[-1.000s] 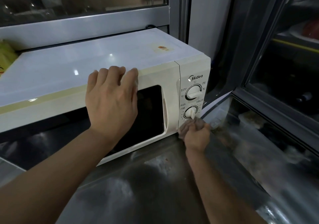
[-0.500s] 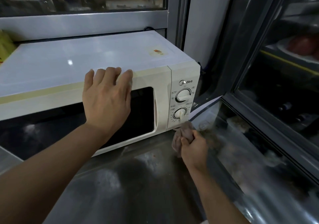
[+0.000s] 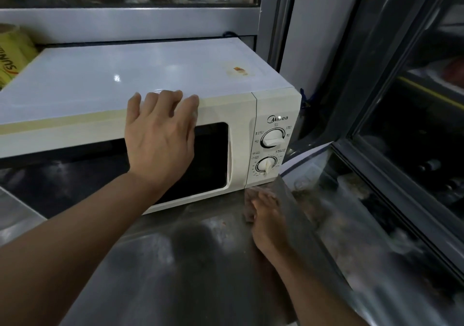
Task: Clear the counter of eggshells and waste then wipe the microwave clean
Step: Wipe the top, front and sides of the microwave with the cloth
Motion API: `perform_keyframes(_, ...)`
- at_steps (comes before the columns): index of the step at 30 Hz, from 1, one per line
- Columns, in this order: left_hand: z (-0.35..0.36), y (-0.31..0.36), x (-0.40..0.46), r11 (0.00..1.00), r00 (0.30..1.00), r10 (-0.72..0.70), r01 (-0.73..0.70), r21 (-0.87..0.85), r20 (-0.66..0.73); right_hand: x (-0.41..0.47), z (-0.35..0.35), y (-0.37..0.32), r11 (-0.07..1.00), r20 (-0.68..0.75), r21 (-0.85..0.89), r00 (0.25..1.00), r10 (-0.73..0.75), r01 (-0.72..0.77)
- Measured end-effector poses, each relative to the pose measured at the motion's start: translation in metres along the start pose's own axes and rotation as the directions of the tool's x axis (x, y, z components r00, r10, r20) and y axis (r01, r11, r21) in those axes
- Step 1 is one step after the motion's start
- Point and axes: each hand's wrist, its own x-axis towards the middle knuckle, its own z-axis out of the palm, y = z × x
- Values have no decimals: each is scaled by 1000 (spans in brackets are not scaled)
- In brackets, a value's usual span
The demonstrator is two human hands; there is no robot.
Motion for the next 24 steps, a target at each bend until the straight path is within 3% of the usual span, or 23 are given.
perform_keyframes(2,-1,0,0,1000,1000,-5,5,-8,0,-6,3,-13,999,50,26,998,-43,42)
perform_keyframes(4,-3,0,0,1000,1000,0,0,-14,14,-11,-4,-24,967,89,254,996,-6,-16)
perform_keyframes(5,-5,-1,1,1000,1000,9,-8,-16,27,-13,-8,-28,900,98,431,995,28,-68)
perform_keyframes(6,-7,-3,2,1000,999,22,-22,-20,41,-14,-13,-31,836,72,535,993,98,-121)
perform_keyframes(8,-10,-9,2,997,995,63,-59,-47,73,-12,-23,-35,796,-18,564,960,278,-220)
perform_keyframes(11,-15,-20,-5,986,982,140,-126,-106,129,-6,-29,-35,700,-110,612,838,535,-367)
perform_keyframes(13,-21,-28,-10,984,978,157,-143,-104,137,-1,-29,-42,604,-89,676,766,637,-423)
perform_keyframes(18,-39,-58,-22,991,987,132,-130,-27,95,21,-10,-71,425,40,836,810,585,-348)
perform_keyframes(20,-43,-75,-28,993,988,116,-119,22,107,29,-3,-77,301,92,895,797,596,-329)
perform_keyframes(24,-43,-100,-38,997,992,55,-61,47,112,32,13,-84,151,141,943,769,623,-295)
